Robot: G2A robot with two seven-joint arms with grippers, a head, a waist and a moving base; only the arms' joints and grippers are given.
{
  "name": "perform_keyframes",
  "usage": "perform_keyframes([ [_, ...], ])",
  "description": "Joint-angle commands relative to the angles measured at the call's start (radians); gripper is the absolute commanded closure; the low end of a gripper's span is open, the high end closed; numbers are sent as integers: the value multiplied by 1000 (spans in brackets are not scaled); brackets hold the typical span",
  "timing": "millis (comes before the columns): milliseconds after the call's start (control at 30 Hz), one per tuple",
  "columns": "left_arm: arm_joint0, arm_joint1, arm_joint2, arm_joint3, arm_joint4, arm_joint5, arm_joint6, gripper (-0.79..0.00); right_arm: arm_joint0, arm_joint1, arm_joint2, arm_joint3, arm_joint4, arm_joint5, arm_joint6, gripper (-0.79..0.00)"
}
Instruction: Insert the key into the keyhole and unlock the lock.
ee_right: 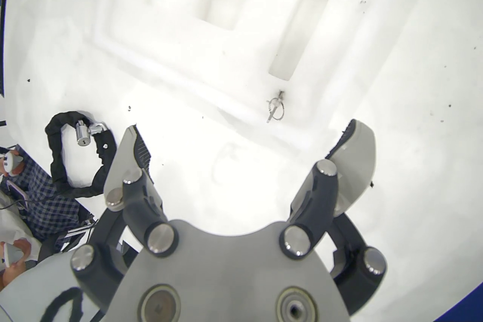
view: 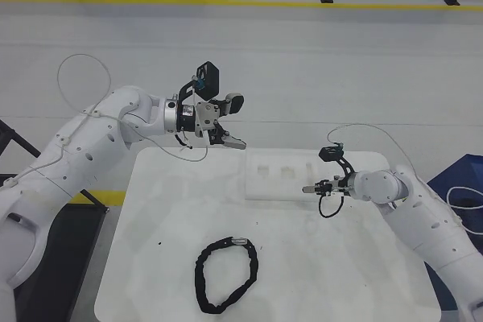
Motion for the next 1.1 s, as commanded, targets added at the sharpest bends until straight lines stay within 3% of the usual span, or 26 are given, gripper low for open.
perform_keyframes([
  [0,0,0,0,0,0,0,0,-785,9,-10,-13,11,-3,26,0,-785],
  [300,0,0,0,0,0,0,0,-785,45,-57,-57,63,26,98,6,-785],
  [767,0,0,0,0,0,0,0,-785,43,-57,-57,63,22,100,4,-785],
  [1067,0,0,0,0,0,0,0,-785,74,-65,-81,-26,-103,239,123,-785],
])
